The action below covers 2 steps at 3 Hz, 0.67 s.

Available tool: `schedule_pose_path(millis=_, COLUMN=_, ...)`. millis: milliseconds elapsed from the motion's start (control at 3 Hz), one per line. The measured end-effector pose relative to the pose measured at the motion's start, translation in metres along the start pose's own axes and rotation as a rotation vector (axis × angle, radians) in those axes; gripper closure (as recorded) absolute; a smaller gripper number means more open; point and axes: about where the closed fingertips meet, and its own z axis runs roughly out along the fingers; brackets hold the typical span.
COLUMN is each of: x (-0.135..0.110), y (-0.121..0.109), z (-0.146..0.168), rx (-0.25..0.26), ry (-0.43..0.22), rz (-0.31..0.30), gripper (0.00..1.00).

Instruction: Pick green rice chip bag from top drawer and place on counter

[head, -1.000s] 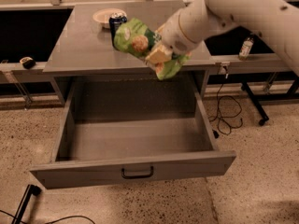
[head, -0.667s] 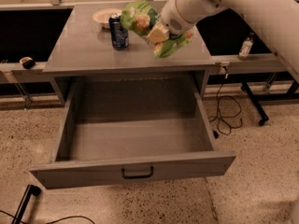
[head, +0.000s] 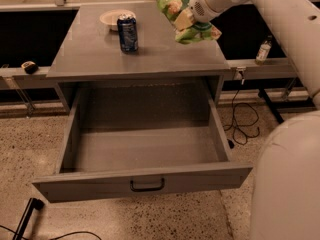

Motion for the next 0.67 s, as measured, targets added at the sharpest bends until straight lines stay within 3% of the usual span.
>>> schedule_pose_path(millis=333, x=0.0204, y=-0.0077, z=0.0322, rx=-0.027, ry=0.021, rz=0.092, gripper=0.59)
schedule_pose_path(millis=667, x=0.0253, y=-0.0086, z=0.0403, rx=-0.034, ry=0.027, rz=0.108, gripper=0.34)
